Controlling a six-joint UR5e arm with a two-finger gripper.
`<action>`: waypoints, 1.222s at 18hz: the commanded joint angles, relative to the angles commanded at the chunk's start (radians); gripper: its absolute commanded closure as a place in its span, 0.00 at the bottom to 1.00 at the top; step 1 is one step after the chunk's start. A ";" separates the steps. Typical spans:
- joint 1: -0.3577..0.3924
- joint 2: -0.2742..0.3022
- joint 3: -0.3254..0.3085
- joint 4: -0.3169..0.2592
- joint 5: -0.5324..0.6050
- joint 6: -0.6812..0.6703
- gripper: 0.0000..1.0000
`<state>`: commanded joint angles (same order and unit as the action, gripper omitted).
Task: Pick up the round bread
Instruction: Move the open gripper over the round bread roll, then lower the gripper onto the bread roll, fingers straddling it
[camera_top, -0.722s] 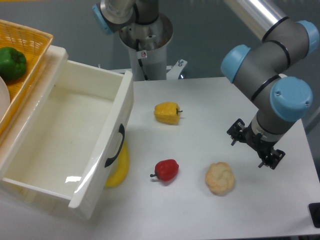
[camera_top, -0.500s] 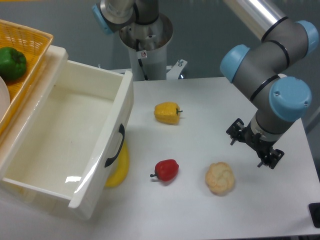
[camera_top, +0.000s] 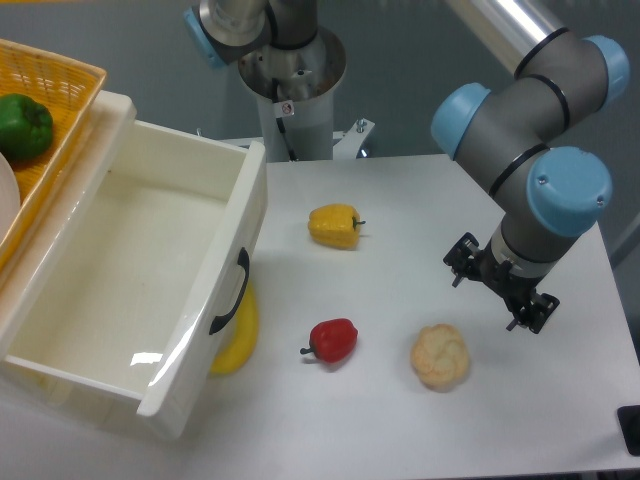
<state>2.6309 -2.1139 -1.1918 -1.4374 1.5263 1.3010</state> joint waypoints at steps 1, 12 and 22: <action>-0.012 0.008 -0.012 0.014 0.003 -0.026 0.00; -0.112 0.117 -0.290 0.292 0.043 -0.170 0.00; -0.115 0.098 -0.328 0.295 0.075 -0.184 0.00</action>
<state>2.5157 -2.0156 -1.5202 -1.1428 1.6015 1.1167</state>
